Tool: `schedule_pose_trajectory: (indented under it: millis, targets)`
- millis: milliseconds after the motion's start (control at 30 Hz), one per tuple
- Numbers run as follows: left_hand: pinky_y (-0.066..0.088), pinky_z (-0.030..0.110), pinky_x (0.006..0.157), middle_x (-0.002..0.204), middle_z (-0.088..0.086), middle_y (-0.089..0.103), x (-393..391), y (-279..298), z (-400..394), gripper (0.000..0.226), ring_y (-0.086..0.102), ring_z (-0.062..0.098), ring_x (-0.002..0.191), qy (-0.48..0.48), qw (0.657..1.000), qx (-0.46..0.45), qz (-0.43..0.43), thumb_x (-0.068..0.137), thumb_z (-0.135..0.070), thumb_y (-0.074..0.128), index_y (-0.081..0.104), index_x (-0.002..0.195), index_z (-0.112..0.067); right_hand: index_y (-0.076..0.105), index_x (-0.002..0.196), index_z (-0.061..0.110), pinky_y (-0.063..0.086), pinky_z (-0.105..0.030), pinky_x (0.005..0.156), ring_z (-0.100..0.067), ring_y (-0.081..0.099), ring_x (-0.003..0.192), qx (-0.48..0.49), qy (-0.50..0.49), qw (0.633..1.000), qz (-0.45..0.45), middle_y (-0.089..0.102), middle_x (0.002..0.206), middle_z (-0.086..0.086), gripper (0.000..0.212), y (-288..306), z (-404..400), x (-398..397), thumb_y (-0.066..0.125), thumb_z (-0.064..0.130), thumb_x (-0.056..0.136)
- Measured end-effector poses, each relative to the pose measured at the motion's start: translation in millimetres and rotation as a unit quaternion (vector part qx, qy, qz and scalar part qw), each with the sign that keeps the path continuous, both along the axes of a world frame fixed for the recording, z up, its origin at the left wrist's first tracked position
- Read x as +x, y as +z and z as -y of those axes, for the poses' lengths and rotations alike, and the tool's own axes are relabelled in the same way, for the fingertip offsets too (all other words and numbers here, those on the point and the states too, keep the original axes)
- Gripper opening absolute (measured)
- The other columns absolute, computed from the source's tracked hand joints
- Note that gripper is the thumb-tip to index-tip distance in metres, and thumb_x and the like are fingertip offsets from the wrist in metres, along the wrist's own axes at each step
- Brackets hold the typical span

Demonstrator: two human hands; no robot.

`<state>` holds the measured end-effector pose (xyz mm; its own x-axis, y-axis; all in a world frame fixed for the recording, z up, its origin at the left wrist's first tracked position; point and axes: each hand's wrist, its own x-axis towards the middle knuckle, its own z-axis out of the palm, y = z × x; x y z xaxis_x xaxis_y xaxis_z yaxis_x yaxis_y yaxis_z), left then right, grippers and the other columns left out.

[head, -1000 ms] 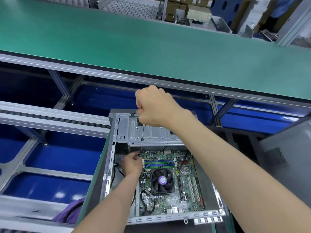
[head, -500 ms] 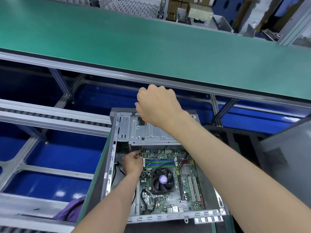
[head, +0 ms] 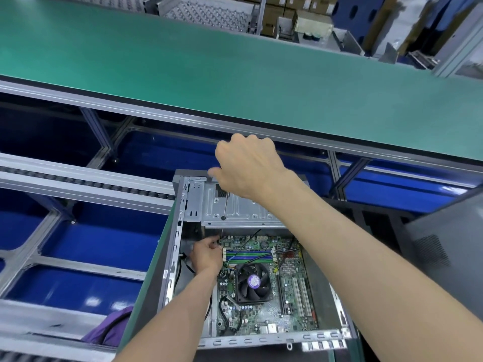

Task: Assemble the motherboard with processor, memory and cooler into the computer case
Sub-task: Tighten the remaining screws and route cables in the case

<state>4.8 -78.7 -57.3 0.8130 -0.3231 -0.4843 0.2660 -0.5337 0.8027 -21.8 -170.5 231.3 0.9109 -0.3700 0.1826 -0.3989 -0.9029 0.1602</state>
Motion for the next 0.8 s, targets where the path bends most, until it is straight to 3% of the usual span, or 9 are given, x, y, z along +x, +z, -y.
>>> schedule_pose_trajectory:
  millis: [167, 233, 300, 400, 467, 533, 633, 700, 800]
  targets:
    - [0.053, 0.042, 0.098, 0.097, -0.002, 0.071, 0, 0, 1, 0.033, 0.066, 0.023, 0.097, -0.003, 1.000, 0.002, 0.004, 0.091, 0.003, 0.061, 0.074, 0.106, -0.024, 0.055, 0.096, 0.013, 0.034, -0.036, 0.062, -0.030, 0.051, 0.081, 0.172, 0.029, 0.984, -0.025, 0.053, 0.096, -0.003, 0.025, 9, 3, -2, 0.058, 0.014, 0.072]
    - [0.053, 0.041, 0.098, 0.098, -0.001, 0.071, 0, -2, 1, 0.033, 0.066, 0.022, 0.096, 0.002, 1.000, 0.002, 0.005, 0.091, 0.003, 0.061, 0.074, 0.106, -0.024, 0.048, 0.082, 0.014, 0.030, -0.034, 0.060, -0.030, 0.047, 0.075, 0.155, 0.014, 0.988, -0.013, 0.046, 0.084, -0.004, 0.010, 7, 5, -2, 0.057, 0.014, 0.078]
    - [0.053, 0.041, 0.098, 0.093, -0.003, 0.071, 0, 0, 1, 0.034, 0.066, 0.020, 0.093, 0.001, 1.000, 0.003, 0.005, 0.091, 0.003, 0.061, 0.074, 0.108, -0.023, 0.036, 0.075, 0.015, 0.027, -0.035, 0.060, -0.030, 0.041, 0.069, 0.092, -0.005, 0.996, -0.010, 0.031, 0.072, 0.000, 0.026, 3, 4, -1, 0.056, 0.021, 0.089]
    - [0.052, 0.039, 0.100, 0.086, -0.006, 0.069, 0, 1, 1, 0.034, 0.064, 0.014, 0.084, 0.005, 1.000, 0.003, 0.004, 0.090, 0.003, 0.062, 0.073, 0.110, -0.021, 0.040, 0.081, 0.016, 0.027, -0.037, 0.060, -0.030, 0.041, 0.069, 0.025, -0.008, 1.000, -0.005, 0.025, 0.069, 0.001, 0.025, 1, 3, -2, 0.054, 0.030, 0.096]
    - [0.052, 0.039, 0.100, 0.084, -0.007, 0.068, 0, 2, 0, 0.034, 0.062, 0.010, 0.081, 0.000, 1.000, 0.004, 0.008, 0.090, 0.003, 0.063, 0.073, 0.112, -0.021, 0.047, 0.089, 0.014, 0.028, -0.034, 0.057, -0.030, 0.047, 0.074, 0.063, 0.011, 0.998, -0.014, 0.037, 0.075, 0.000, 0.020, 3, 4, -3, 0.060, 0.030, 0.088]
    - [0.053, 0.035, 0.095, 0.084, -0.008, 0.068, 0, 0, 0, 0.036, 0.061, 0.007, 0.079, 0.000, 1.000, 0.004, 0.010, 0.090, 0.003, 0.062, 0.072, 0.113, -0.023, 0.054, 0.102, 0.014, 0.033, -0.035, 0.061, -0.029, 0.050, 0.081, 0.147, 0.034, 0.988, -0.023, 0.050, 0.094, -0.002, 0.025, 5, 6, -6, 0.061, 0.021, 0.079]
    - [0.050, 0.026, 0.087, 0.085, -0.010, 0.068, 0, -3, 0, 0.035, 0.059, 0.003, 0.077, 0.002, 1.000, 0.007, 0.015, 0.090, 0.002, 0.063, 0.072, 0.112, -0.024, 0.055, 0.095, 0.015, 0.036, -0.034, 0.063, -0.028, 0.051, 0.083, 0.202, 0.026, 0.979, 0.000, 0.052, 0.097, -0.002, 0.020, 6, 6, -7, 0.058, 0.012, 0.076]
    - [0.050, 0.025, 0.084, 0.086, -0.010, 0.068, 0, -3, 1, 0.035, 0.059, 0.003, 0.077, 0.003, 1.000, 0.006, 0.014, 0.090, 0.002, 0.063, 0.073, 0.112, -0.024, 0.048, 0.087, 0.012, 0.031, -0.035, 0.061, -0.028, 0.047, 0.076, 0.146, 0.003, 0.989, 0.017, 0.042, 0.080, -0.002, 0.012, 2, 4, -4, 0.059, 0.015, 0.084]
    - [0.053, 0.028, 0.087, 0.092, -0.007, 0.070, 0, -1, 0, 0.033, 0.062, 0.010, 0.081, 0.000, 1.000, 0.002, 0.011, 0.091, 0.001, 0.063, 0.073, 0.112, -0.023, 0.039, 0.080, 0.015, 0.028, -0.037, 0.061, -0.029, 0.041, 0.068, 0.011, -0.007, 1.000, 0.024, 0.022, 0.067, 0.002, 0.023, -3, -4, 1, 0.057, 0.022, 0.094]
